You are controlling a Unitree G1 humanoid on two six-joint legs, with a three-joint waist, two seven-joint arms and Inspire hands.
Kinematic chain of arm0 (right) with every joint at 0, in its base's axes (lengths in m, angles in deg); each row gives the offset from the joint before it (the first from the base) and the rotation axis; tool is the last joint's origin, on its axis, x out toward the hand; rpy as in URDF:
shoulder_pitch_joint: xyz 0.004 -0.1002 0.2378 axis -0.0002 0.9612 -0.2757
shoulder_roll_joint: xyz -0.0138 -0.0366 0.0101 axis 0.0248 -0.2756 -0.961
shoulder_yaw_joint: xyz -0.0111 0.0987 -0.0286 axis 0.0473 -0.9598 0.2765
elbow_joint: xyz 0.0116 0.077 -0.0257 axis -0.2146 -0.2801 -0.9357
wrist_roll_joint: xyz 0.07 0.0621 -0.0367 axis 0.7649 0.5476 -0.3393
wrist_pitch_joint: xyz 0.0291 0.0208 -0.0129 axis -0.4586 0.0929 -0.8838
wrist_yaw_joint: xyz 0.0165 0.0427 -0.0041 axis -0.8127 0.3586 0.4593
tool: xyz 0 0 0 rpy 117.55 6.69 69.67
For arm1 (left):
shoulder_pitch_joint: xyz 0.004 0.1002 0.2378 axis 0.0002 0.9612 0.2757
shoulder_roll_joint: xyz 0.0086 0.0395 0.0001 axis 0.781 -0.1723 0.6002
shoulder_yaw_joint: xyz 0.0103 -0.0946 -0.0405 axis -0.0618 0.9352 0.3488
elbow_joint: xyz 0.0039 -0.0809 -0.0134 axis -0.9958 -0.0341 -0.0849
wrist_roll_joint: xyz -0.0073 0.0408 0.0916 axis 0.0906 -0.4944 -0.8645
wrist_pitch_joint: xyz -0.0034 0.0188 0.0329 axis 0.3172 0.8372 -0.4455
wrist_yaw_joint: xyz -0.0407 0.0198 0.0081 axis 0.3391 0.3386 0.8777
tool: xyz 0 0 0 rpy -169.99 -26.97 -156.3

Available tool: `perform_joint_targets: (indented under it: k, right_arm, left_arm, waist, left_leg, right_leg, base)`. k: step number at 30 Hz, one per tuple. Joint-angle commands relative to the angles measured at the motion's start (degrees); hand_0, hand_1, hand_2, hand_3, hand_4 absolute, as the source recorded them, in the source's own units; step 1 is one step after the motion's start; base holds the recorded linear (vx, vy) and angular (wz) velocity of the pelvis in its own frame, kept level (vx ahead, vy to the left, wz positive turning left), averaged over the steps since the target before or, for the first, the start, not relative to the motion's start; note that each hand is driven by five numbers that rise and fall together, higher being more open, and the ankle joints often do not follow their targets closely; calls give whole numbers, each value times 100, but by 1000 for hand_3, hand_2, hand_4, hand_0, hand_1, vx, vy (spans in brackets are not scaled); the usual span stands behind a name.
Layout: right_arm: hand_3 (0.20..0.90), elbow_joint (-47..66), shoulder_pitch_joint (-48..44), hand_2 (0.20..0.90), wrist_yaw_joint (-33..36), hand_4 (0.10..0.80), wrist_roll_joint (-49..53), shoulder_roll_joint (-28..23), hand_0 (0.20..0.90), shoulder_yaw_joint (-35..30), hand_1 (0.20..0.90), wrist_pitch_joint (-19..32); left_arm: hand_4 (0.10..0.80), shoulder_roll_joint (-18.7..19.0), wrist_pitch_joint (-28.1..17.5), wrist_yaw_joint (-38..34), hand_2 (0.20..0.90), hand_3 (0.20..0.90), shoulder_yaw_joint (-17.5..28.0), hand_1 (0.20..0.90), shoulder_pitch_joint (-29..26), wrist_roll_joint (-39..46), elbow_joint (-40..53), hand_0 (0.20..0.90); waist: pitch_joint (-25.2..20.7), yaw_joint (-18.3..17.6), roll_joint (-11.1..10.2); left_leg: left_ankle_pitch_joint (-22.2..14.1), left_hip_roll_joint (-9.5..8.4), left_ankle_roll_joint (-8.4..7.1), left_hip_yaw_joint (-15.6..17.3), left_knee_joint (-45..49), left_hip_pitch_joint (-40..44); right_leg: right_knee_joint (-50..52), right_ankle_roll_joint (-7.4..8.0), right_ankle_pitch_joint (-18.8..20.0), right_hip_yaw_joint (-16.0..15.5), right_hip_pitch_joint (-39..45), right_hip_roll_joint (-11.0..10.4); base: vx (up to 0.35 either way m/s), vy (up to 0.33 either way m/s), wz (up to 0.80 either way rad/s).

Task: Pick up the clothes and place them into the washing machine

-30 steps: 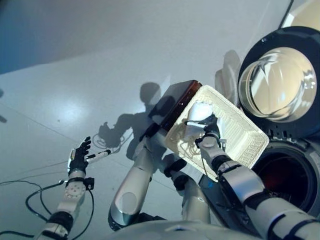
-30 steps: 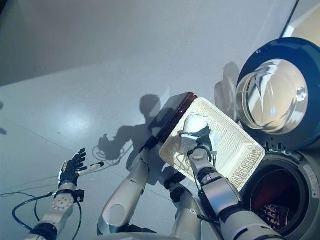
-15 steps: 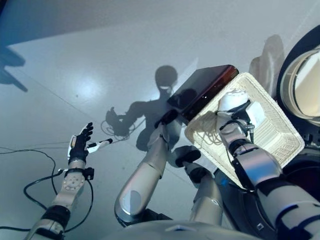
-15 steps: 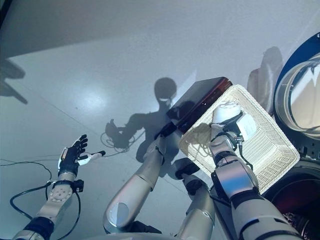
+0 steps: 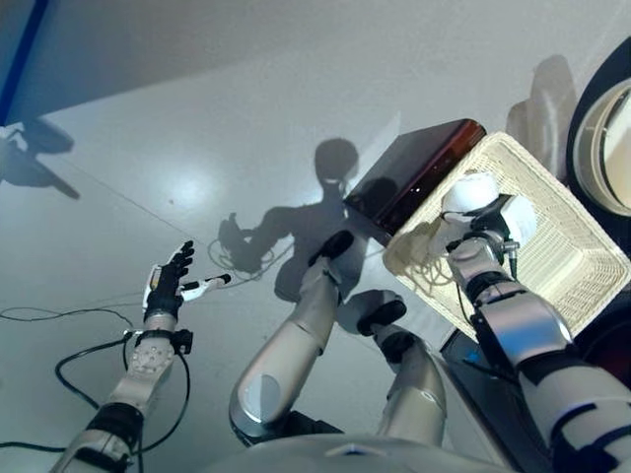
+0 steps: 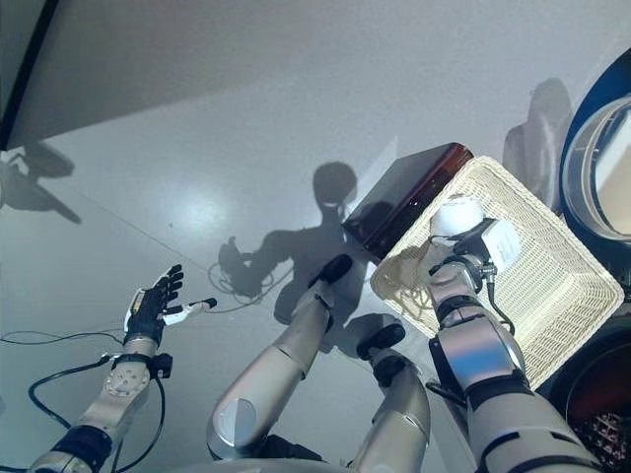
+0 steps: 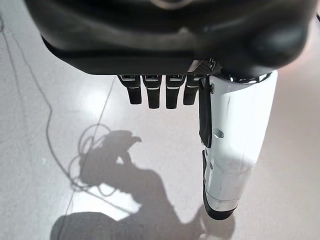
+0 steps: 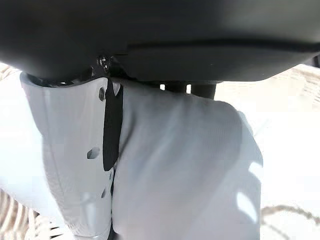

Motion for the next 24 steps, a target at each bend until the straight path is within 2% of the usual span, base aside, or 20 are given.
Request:
perform_joint_targets:
  k: [1, 8, 12, 13, 17, 18, 24]
  right_arm:
    - [200, -6, 499, 200, -184, 300, 108, 230, 200, -225, 200, 102]
    - [200, -11, 840, 200, -226, 300, 165, 91, 200, -338, 200, 186]
    - [200, 174, 1016, 200, -361, 300, 568, 33, 200, -522, 200, 474]
    - [200, 407, 1121, 200, -531, 300, 1038, 39, 200, -699, 200, 765]
    - [200, 767, 1214, 200, -778, 300, 1896, 28, 200, -956, 200, 1168]
    - [200, 795, 1169, 200, -781, 300, 2009, 31, 200, -983, 200, 1215]
    - [200, 1173, 1278, 200, -1205, 300, 3518, -74, 200, -1568, 200, 1644]
  left_arm:
    - [800, 101, -135, -84, 900, 900, 44, 900, 329, -110, -162, 900]
    - [800, 17, -110, 6, 900, 900, 28, 900, 417, -197, -467, 900]
    - [800, -60, -91, 46, 900, 900, 42, 900, 476, -212, -594, 900]
    - [800, -109, -88, 43, 900, 900, 95, 900, 494, -225, -720, 900]
    - [800, -244, -101, 21, 900, 900, 201, 900, 585, -229, -970, 900]
    - [800, -283, -100, 22, 900, 900, 201, 900, 592, -212, -1034, 900]
    - [800, -481, -98, 116, 900, 900, 273, 900, 660, -3, -1137, 900]
  waist:
    - [206, 84, 300]
    - [-6, -126, 253]
    - [-129, -285, 219]
    - [-192, -433, 179]
    - [-267, -665, 148]
    - [-267, -705, 195]
    - [-413, -1094, 297]
  left_leg:
    - [317, -100, 23, 424, -854, 192]
    - [346, 33, 5, 614, -1040, 580]
    - [306, 111, 5, 733, -1087, 768]
    - [284, 163, 2, 846, -1103, 837]
    - [205, 314, 22, 1193, -1118, 1014]
    - [383, 340, 47, 1262, -1137, 990]
    - [295, 460, 77, 1595, -1215, 1227]
  right_leg:
    - [-342, -47, 345, -42, 349, 169]
    - [-811, -29, 552, 141, 721, 259]
    - [-1014, -19, 651, 284, 842, 300]
    - [-1141, -6, 718, 399, 892, 330]
    - [-1413, 14, 897, 725, 973, 410]
    - [-1507, -35, 1100, 730, 926, 426]
    - [-1750, -12, 1243, 1089, 981, 499]
  base:
    - [0, 0, 0]
    - [-8, 3, -15]
    - [7, 28, -25]
    - [-4, 35, -33]
    - [-45, 76, -50]
    - [-122, 101, -71]
    - [-22, 64, -47]
